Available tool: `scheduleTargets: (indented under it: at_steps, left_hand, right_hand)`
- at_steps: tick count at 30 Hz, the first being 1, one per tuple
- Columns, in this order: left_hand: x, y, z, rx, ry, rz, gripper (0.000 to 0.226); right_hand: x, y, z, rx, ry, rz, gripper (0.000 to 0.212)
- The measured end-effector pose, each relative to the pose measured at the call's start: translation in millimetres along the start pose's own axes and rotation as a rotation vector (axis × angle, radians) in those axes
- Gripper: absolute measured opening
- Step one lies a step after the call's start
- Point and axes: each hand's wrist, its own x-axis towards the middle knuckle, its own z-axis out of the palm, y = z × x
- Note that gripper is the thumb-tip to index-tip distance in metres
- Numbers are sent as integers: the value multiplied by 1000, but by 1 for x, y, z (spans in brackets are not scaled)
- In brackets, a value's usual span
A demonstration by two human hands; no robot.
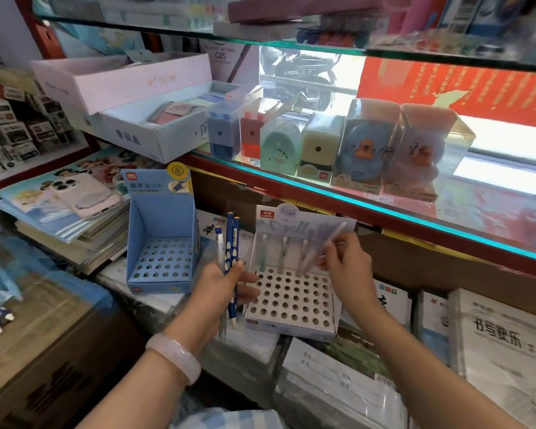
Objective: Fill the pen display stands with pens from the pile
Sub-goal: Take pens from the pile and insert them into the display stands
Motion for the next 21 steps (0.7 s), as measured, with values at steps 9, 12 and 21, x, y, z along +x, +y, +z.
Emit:
scheduleTargets:
  at_steps: [9,12,21]
  left_hand:
    - [4,0,-1,-37,6,-4,13]
    - [3,3,-1,-52,-5,12,24]
    - [3,9,1,-257,-59,-105,49]
  right_hand:
    - [12,17,23,-480,-78,8,21]
    - [13,26,30,-508,-140,55,21]
    - [22,29,38,-582,-159,175,20]
